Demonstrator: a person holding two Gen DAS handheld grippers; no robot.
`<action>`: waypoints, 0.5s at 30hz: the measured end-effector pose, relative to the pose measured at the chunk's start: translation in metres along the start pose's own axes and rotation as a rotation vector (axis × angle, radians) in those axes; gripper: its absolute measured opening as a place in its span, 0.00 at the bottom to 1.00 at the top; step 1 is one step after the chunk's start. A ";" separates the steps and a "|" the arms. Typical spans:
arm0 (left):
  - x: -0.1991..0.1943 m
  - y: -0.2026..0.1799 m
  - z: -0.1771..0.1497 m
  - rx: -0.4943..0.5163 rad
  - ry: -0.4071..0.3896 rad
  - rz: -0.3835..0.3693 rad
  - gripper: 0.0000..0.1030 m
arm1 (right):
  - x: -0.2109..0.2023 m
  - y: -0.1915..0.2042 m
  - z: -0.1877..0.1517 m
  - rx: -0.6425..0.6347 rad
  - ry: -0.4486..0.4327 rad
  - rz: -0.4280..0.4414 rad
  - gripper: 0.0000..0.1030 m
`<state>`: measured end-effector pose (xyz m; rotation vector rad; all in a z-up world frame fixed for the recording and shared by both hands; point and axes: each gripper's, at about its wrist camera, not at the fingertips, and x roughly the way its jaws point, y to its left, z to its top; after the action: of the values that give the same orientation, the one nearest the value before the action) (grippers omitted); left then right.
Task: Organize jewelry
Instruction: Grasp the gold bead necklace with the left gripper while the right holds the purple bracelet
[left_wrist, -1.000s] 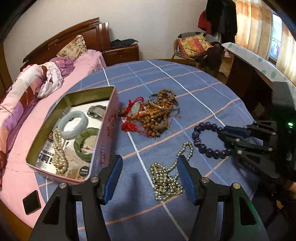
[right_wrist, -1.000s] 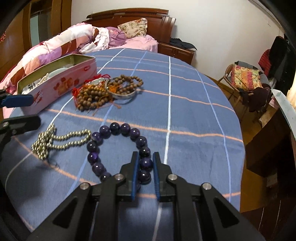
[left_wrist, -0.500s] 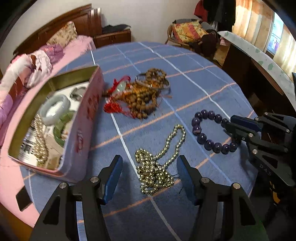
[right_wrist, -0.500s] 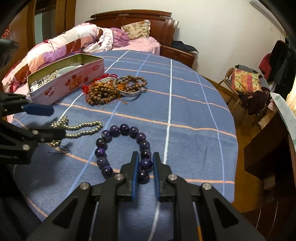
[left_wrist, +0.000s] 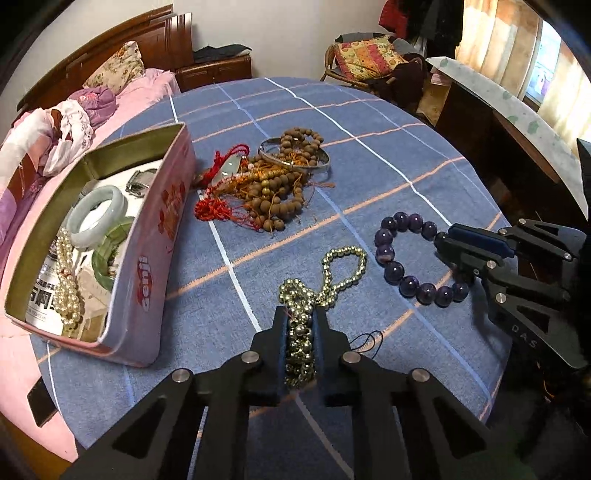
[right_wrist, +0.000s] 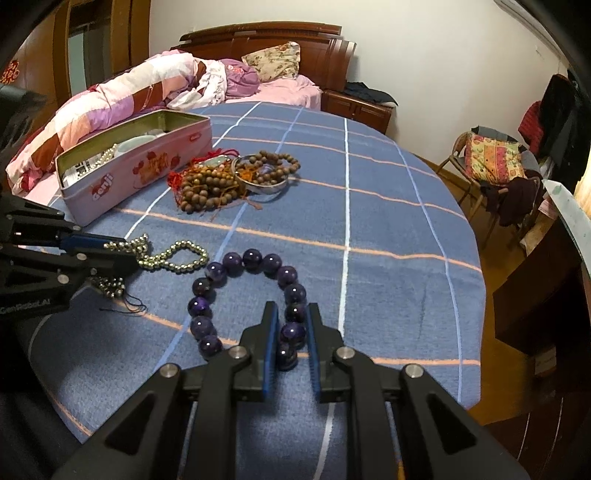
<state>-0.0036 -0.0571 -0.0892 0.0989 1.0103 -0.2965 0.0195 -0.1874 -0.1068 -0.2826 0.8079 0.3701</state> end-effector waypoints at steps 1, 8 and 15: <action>-0.002 -0.001 0.000 0.004 -0.008 0.006 0.11 | 0.000 -0.001 0.000 0.005 0.000 0.002 0.20; -0.006 -0.001 0.004 0.005 -0.028 0.013 0.10 | 0.009 -0.004 0.002 0.025 -0.002 0.025 0.22; -0.020 0.005 0.011 -0.004 -0.091 0.039 0.09 | 0.011 -0.005 0.003 0.031 -0.001 0.072 0.16</action>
<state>-0.0031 -0.0510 -0.0662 0.1004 0.9179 -0.2615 0.0301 -0.1888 -0.1124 -0.2247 0.8237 0.4245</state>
